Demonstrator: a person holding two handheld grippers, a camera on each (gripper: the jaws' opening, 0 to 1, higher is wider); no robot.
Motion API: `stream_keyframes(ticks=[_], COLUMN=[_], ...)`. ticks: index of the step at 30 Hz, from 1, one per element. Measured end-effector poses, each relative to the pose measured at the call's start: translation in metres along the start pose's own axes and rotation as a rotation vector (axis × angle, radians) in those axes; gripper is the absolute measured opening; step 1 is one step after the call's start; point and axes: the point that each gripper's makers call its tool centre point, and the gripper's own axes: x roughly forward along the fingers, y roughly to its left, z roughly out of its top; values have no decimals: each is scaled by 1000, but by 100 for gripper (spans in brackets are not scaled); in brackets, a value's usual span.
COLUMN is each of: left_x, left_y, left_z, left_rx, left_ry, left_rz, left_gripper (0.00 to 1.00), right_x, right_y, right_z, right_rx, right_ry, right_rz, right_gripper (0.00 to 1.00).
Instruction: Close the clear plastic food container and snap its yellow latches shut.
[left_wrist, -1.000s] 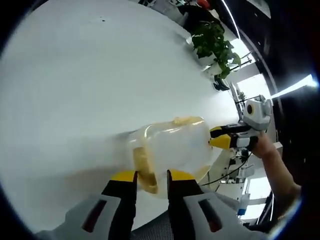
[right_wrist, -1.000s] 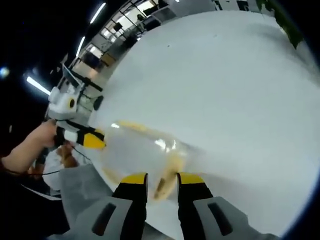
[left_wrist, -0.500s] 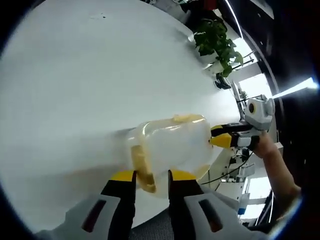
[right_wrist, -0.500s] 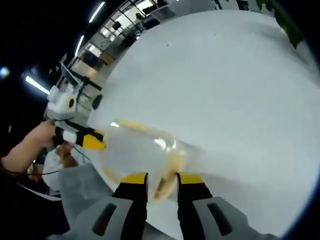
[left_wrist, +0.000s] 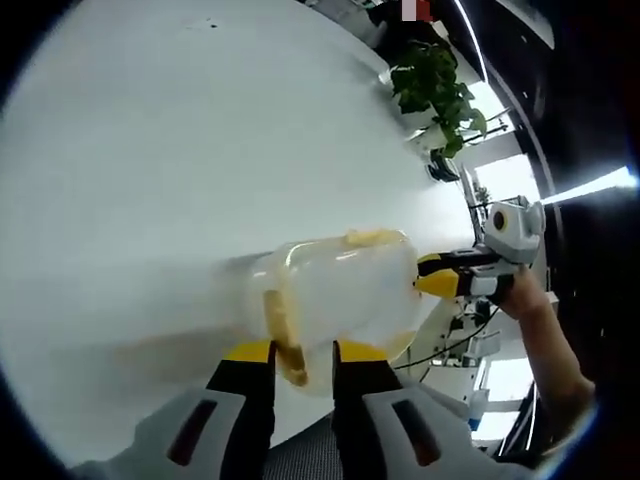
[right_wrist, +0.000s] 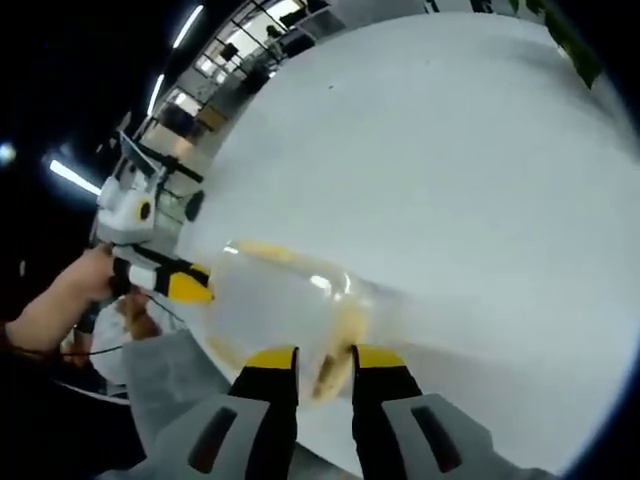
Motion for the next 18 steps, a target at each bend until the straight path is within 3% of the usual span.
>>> stream_keyframes(ticks=[2, 3, 4, 12, 18], left_x=[0, 0, 0, 0, 0], left_y=[0, 1, 0, 0, 0], left_z=[-1, -2, -1, -3, -4], left_rx=[-4, -12, -13, -13, -8], left_ry=[6, 13, 12, -5, -9], left_rz=[3, 6, 1, -5, -5], left_gripper=[19, 19, 19, 20, 21], right_x=[0, 0, 3, 2, 1], right_y=[0, 9, 2, 1, 2], right_z=[-1, -10, -7, -4, -1], right_rx=[26, 64, 76, 74, 62], right_ry=[-4, 24, -5, -40, -23], right_rz=[7, 47, 38, 39, 31], right_gripper=[17, 16, 17, 17, 18])
